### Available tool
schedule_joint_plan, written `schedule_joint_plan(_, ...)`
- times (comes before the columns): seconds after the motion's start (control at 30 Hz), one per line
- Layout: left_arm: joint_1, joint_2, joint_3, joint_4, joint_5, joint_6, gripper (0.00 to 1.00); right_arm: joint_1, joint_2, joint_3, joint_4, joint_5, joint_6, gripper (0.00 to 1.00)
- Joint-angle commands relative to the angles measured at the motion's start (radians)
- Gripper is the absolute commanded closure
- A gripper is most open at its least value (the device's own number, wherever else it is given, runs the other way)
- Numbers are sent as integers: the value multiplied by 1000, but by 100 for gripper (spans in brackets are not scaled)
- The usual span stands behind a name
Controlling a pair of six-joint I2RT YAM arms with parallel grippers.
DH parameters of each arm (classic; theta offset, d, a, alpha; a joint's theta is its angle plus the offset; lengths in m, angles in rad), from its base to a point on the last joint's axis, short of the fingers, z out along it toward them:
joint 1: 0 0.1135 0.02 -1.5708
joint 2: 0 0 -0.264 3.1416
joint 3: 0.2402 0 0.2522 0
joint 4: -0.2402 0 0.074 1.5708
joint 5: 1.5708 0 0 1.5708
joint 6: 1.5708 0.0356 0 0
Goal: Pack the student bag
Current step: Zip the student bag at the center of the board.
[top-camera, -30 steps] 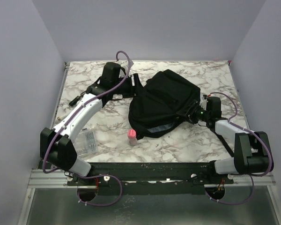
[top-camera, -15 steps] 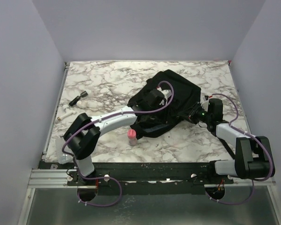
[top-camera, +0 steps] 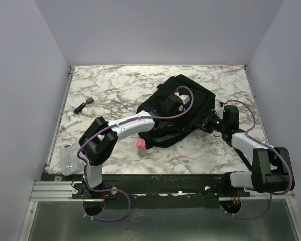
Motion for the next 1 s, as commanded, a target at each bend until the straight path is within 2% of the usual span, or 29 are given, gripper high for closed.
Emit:
schedule_joint_plan(0.0, 0, -19, 2, -34, -79, 27, 67, 0, -13, 10, 1, -56, -14, 88)
schedule_joint_plan(0.2, 5, -47, -36, -63, -143, 48, 58, -1, -13, 12, 0, -57, -18, 88)
schedule_joint_plan(0.53, 9, 74, 61, -64, -13, 33, 59, -1, -11, 5, 10, -68, -7, 88)
schedule_joint_plan(0.67, 9, 112, 113, -66, 24, 33, 66, 0, -13, 5, 9, -70, -5, 88)
schedule_joint_plan(0.97, 11, 81, 99, -89, -44, 54, 95, 0, -8, 3, 7, -50, -11, 93)
